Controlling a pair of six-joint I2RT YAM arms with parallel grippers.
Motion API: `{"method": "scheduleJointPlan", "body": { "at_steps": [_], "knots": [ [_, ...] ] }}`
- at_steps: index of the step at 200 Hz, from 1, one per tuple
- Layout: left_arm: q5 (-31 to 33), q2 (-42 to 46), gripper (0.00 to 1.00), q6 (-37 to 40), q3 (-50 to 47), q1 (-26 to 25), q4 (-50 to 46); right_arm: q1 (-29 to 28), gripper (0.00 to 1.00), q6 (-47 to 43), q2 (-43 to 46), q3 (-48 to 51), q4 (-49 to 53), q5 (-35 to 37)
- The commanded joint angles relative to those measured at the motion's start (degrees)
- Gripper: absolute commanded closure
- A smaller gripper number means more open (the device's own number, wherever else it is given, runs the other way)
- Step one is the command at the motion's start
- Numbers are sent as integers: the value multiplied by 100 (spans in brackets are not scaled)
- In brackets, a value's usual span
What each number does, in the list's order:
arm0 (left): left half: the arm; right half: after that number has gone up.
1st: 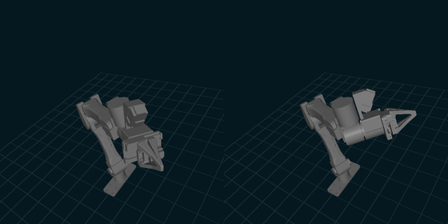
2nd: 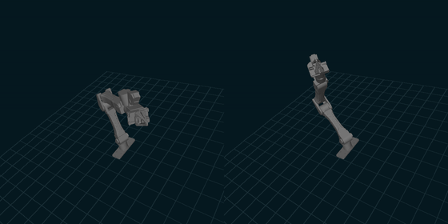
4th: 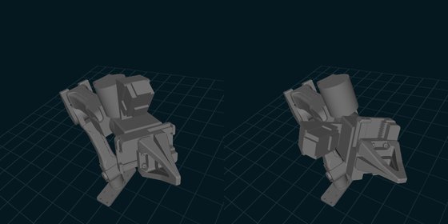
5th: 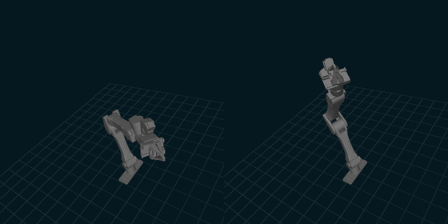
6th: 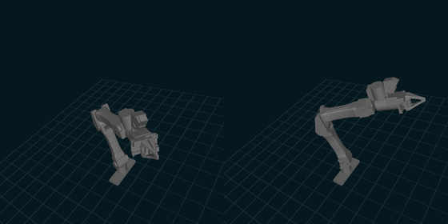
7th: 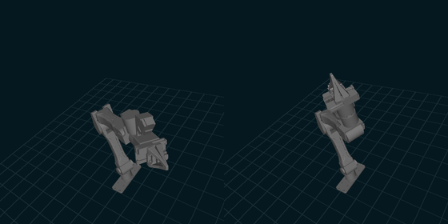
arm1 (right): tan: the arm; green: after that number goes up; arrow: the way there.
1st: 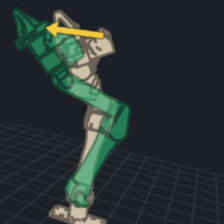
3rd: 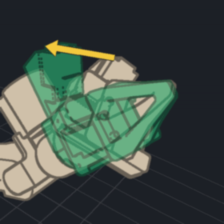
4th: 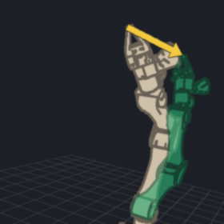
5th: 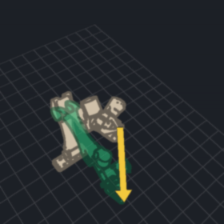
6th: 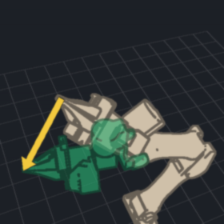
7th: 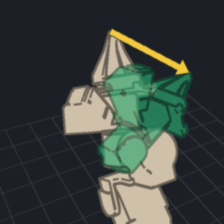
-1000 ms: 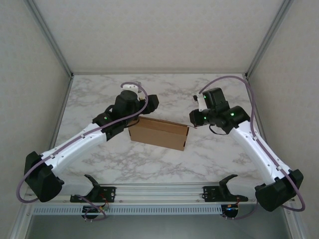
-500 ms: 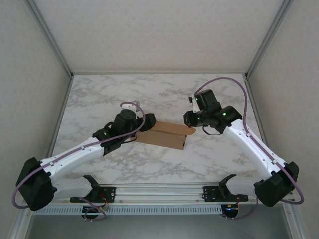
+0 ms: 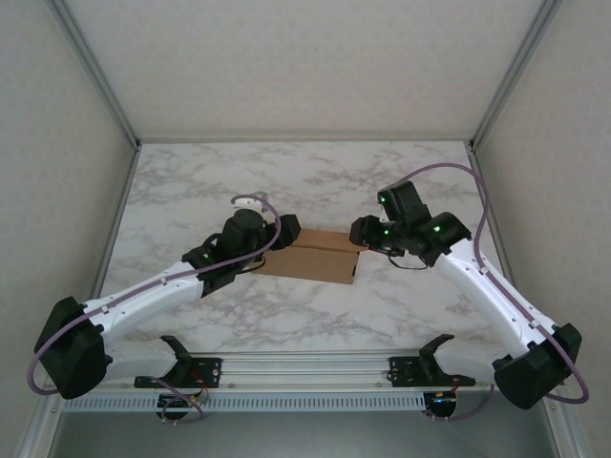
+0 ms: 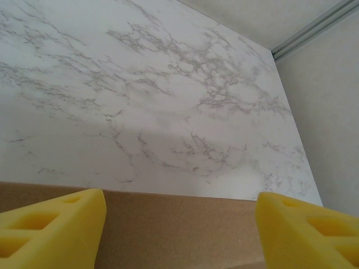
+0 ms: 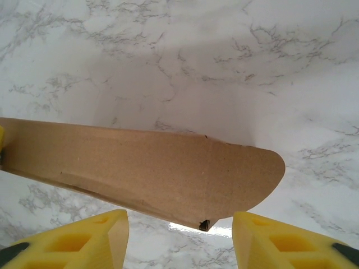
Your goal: Fold the paper box
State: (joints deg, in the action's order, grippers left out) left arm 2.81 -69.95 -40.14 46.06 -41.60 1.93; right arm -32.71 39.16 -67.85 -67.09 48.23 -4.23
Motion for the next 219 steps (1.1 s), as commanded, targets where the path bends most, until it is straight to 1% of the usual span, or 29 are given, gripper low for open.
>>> {"method": "scheduleJointPlan", "body": {
  "at_steps": [1,40,73,85,111,127,139,150,164,178,190,202,219],
  "knots": [
    [88,-107,29,-47,-8,-69,-337,152,48,217,-161,165,-151,-69],
    [67,-124,29,-64,-69,-75,-308,174,47,431,-523,627,-856,-678],
    [22,-158,29,-90,-106,-72,-225,175,52,840,-659,1159,-1585,-1291],
    [-15,-180,30,-107,-115,-85,-195,173,54,924,-649,1278,-1766,-1381],
    [-44,-228,30,-141,-122,-113,-159,187,60,805,-580,1265,-1644,-1176],
    [-43,-205,30,-165,-124,-129,-165,207,64,634,-593,1163,-1348,-873],
    [-37,-171,30,-182,-124,-137,-176,215,68,558,-622,1133,-1175,-652],
    [-27,-118,29,-191,-149,-131,-170,239,69,573,-632,1220,-1215,-659],
    [-35,-76,29,-220,-206,-136,-136,243,68,611,-696,1340,-1410,-931],
    [-50,-62,29,-246,-246,-134,-130,268,60,512,-827,1326,-1511,-1371],
    [-52,-62,29,-288,-271,-137,-117,314,58,382,-845,1226,-1446,-1588],
    [-61,-58,30,-339,-297,-137,-103,369,56,166,-748,1074,-1273,-1575],
    [-78,-32,29,-390,-340,-131,-97,379,53,-324,-549,661,-758,-1179]
  ]
}}
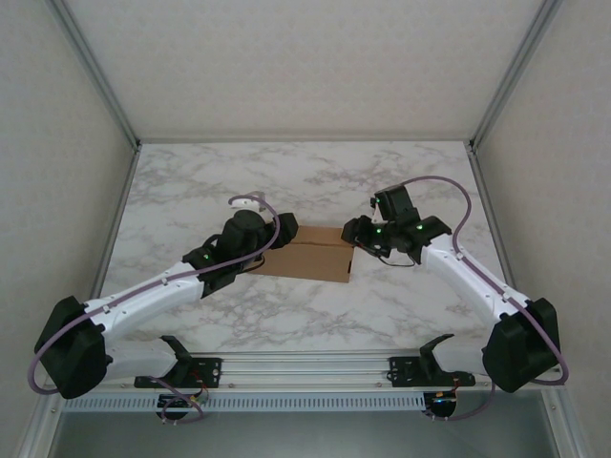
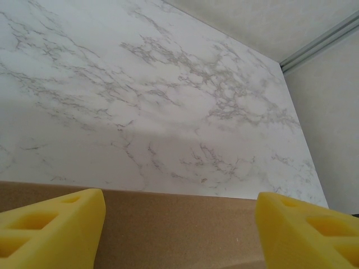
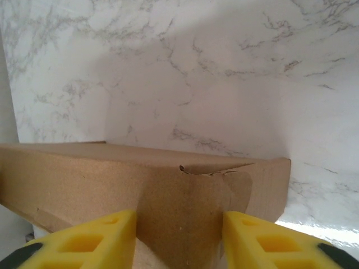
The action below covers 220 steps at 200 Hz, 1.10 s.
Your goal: Fold the paper box
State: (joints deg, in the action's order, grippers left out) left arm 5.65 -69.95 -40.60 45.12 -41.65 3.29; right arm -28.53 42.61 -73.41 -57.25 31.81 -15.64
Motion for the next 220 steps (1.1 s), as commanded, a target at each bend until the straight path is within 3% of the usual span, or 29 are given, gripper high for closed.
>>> {"method": "scheduleJointPlan", "body": {
  "at_steps": [1,54,89,112,157,220],
  "knots": [
    [-363,-25,29,-344,-248,-130,-232,-43,53,-703,21,-339,921,-11],
    [-394,9,28,-380,-150,-133,-245,-301,55,-2006,88,-1729,1982,1062],
    [-335,-53,27,-316,13,-133,-358,-576,76,-1694,-292,-1776,1283,-264],
    [-345,-62,27,-315,64,-126,-377,-734,83,-1274,-532,-1548,525,-763],
    [-372,-77,27,-360,128,-133,-402,-769,88,-970,-728,-1120,-302,-896],
    [-230,46,24,-157,495,-95,-763,-772,89,-1076,-886,-656,-360,-664]
  ]
}}
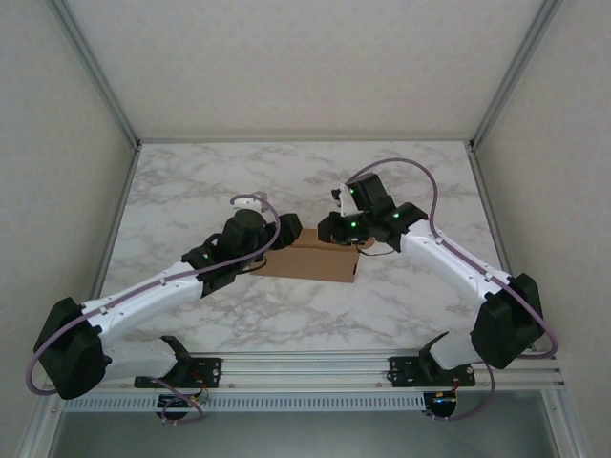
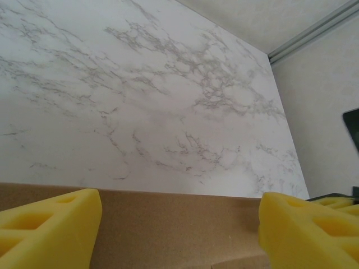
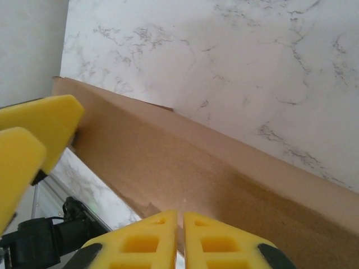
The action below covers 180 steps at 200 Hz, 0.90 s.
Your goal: Fold the paper box
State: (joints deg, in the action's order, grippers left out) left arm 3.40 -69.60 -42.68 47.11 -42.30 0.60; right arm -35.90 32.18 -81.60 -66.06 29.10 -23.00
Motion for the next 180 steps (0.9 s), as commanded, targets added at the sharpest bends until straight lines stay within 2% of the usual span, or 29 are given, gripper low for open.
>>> {"method": "scheduleJointPlan", "body": {
  "at_steps": [1,54,81,115,150,180],
  "knots": [
    [-1,14,24,54,306,-26,-501,-38,89,-39,-62,234,-89,79],
    [-4,528,16,280,747,560,-1235,-40,90,-149,81,672,-168,257],
    [-19,909,16,277,474,1116,-1421,-43,90,-169,74,691,-186,242],
    [-495,950,18,137,46,1810,-1284,-79,90,-150,34,743,-255,179],
    [-955,789,18,-73,-234,1901,-714,-97,90,-160,39,822,-269,158],
    [-964,674,18,-163,-387,1901,-586,-101,90,-142,59,867,-282,157]
  ]
}}
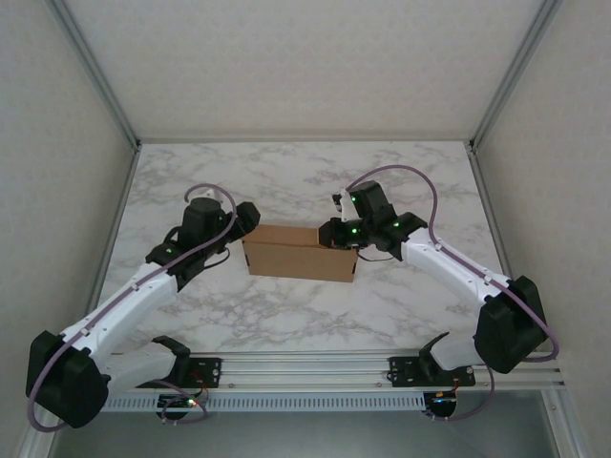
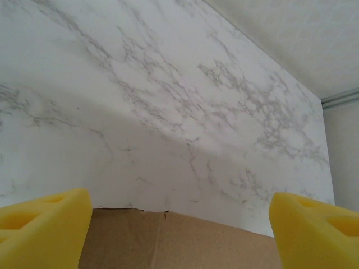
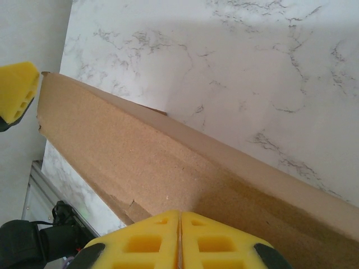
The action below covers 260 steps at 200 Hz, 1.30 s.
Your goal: Fold the paper box
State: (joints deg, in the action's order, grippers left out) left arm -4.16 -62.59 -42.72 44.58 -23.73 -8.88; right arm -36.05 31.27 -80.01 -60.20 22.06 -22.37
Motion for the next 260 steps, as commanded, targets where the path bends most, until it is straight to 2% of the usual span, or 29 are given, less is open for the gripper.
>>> {"method": "scheduleJointPlan", "body": {
  "at_steps": [1,121,135,170,198,207,234,260],
  "knots": [
    [-208,-31,18,-162,-142,44,371,-85,90,-50,-101,281,422,93],
    [-1277,-116,18,-1396,-1376,-35,2030,-116,90,-49,-297,299,351,-21],
    [-1134,-44,19,-1248,-1277,-25,1794,-116,90,-102,-312,252,442,53],
    [-247,330,17,-295,-458,113,325,-120,88,-327,-270,-6,817,251],
    [442,548,17,30,-65,153,-433,-119,88,-331,-316,-10,802,219],
    [373,649,17,73,-70,158,-372,-115,88,-314,-328,8,768,203],
    [-609,674,20,83,-107,149,127,-115,88,-279,-355,35,725,156],
    [-496,618,20,171,-68,149,85,-115,88,-271,-331,43,714,145]
  ]
}}
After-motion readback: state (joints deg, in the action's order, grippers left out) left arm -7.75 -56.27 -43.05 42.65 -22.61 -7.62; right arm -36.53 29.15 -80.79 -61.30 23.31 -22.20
